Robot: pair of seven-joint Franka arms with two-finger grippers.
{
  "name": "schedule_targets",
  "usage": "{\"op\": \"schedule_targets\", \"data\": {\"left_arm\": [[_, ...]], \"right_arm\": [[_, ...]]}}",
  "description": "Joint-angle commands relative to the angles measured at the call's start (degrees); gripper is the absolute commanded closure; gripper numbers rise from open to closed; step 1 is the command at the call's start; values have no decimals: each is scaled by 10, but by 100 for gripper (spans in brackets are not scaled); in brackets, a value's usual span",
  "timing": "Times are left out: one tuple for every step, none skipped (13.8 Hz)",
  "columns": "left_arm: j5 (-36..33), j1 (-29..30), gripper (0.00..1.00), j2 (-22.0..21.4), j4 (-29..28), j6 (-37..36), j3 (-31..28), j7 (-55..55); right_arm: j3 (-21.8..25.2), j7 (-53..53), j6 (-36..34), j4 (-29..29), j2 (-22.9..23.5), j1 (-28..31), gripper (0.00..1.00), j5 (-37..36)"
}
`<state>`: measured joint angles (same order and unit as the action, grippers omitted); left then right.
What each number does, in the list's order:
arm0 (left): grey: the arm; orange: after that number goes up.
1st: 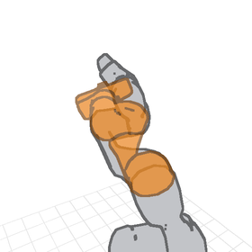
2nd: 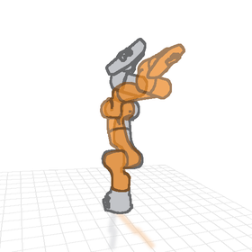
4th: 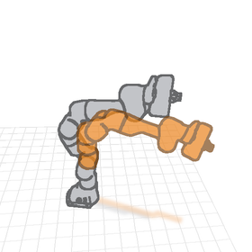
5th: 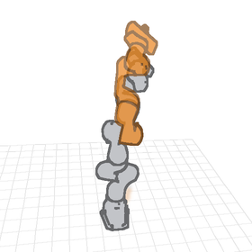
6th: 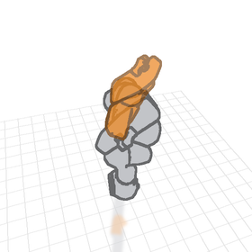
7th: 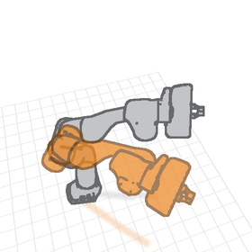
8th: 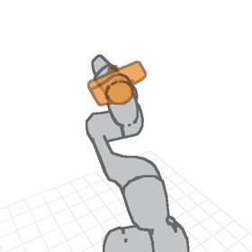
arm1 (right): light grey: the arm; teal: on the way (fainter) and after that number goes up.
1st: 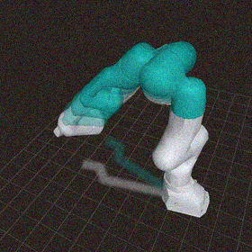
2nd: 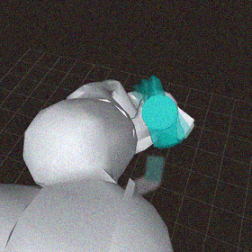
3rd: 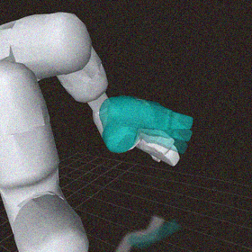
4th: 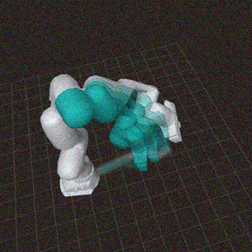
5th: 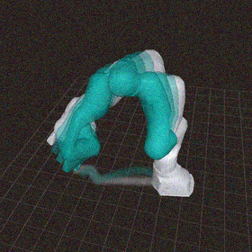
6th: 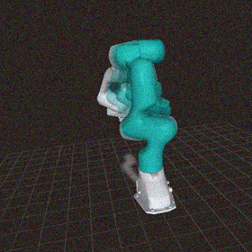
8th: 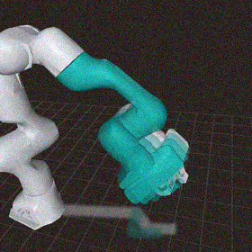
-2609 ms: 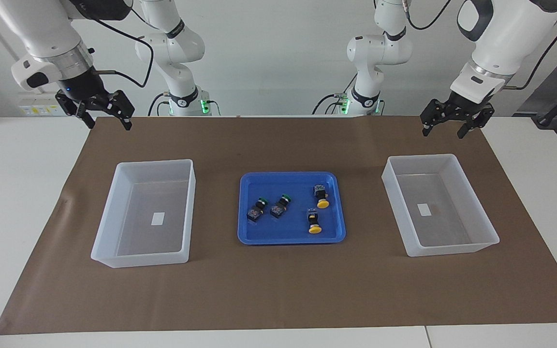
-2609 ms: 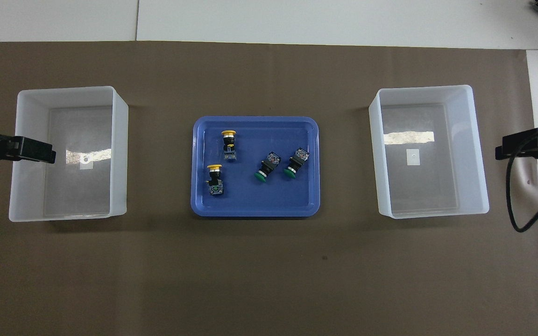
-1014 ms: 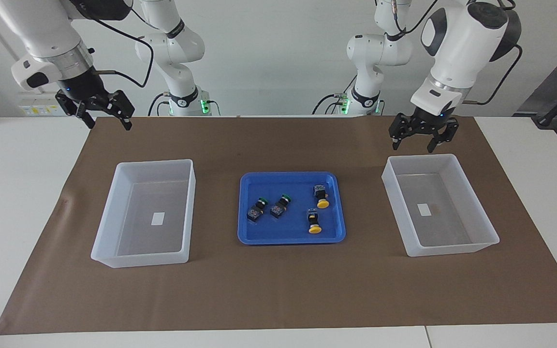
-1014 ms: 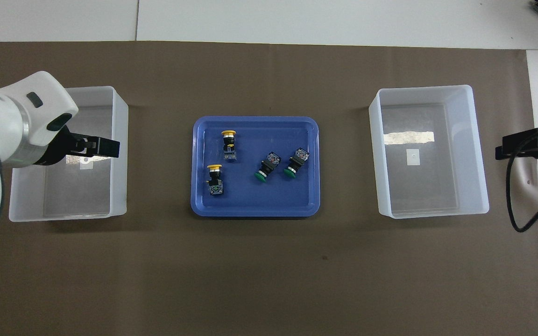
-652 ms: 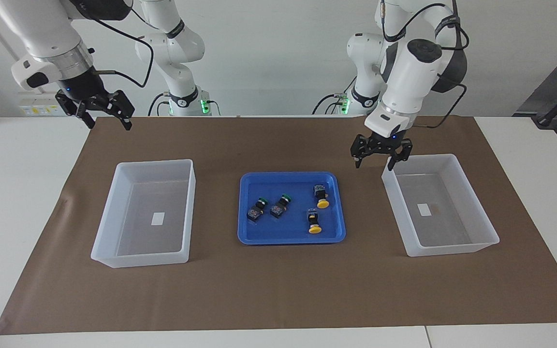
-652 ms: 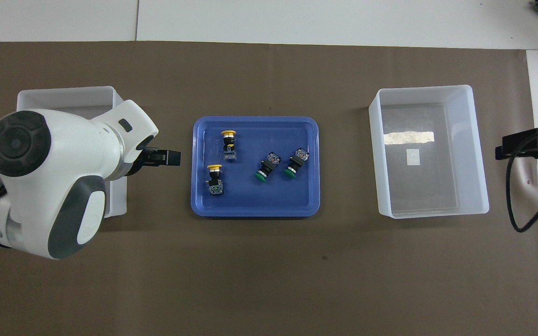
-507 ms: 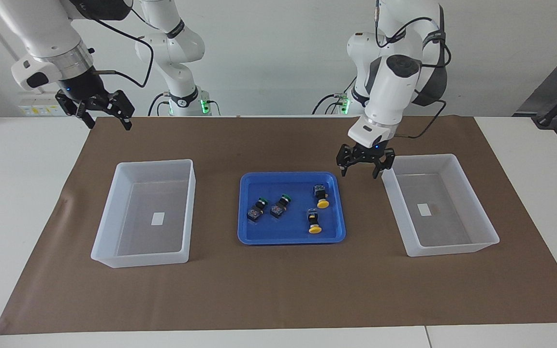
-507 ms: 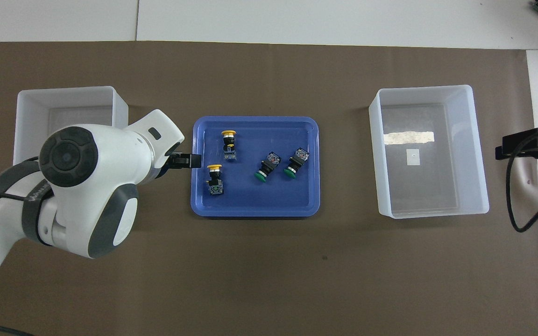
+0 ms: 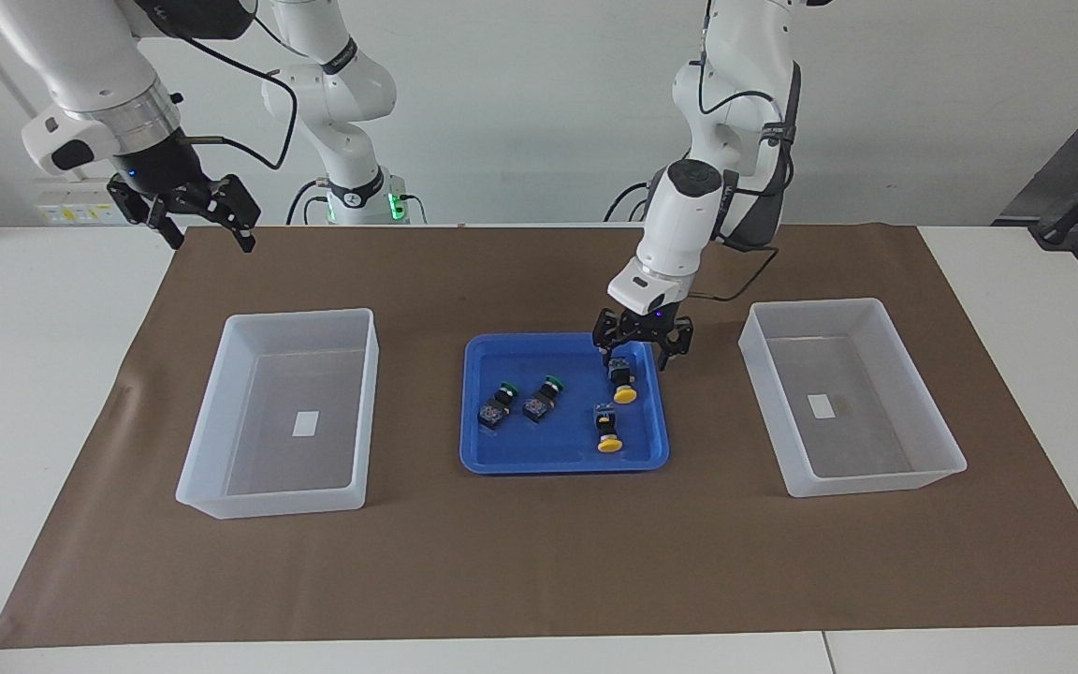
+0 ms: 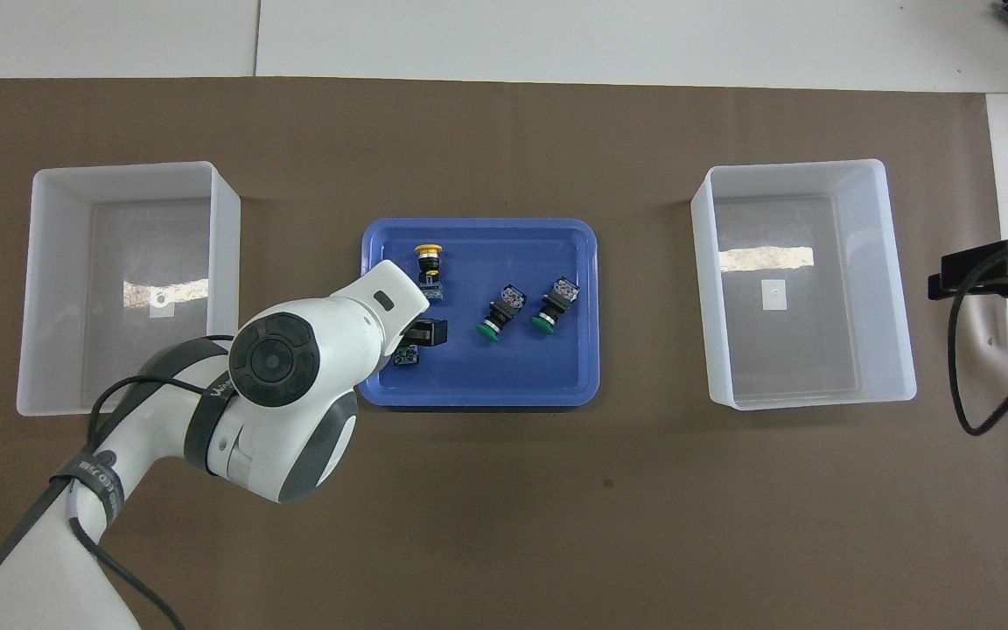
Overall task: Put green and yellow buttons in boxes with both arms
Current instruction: 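Lift the yellow button with the left gripper while the right gripper reaches out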
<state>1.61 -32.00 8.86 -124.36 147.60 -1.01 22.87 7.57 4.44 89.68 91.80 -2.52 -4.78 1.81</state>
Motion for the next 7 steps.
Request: {"op": "schedule_targets", "data": {"left_arm": [[-11,-18,0,22,-4,23,-10,17],[-11,-23,0,32,-4,29,-10,16],[-11,-24,0,40,-4,34,-10,16],[-11,-24,0,46,-4,37,-10,16],[-11,-24,0,47,-5,37,-10,15],[-11,-24,0,47,-6,37,-11,15],[-11,-24,0,46,-12,37,-10,15]], "right_arm": [[-5,-9,-7,7,-9,6,0,0],[-5,-9,-7,7,-9,6,0,0],[-5,-9,-7,7,-9,6,0,-1],[-5,-9,-7,7,-9,6,0,0],[-5,-9,-7,7,-9,6,0,-1],[-5,-8,-7,7,-9,6,0,0],[-5,-9,-7,7,-9,6,0,0]]}}
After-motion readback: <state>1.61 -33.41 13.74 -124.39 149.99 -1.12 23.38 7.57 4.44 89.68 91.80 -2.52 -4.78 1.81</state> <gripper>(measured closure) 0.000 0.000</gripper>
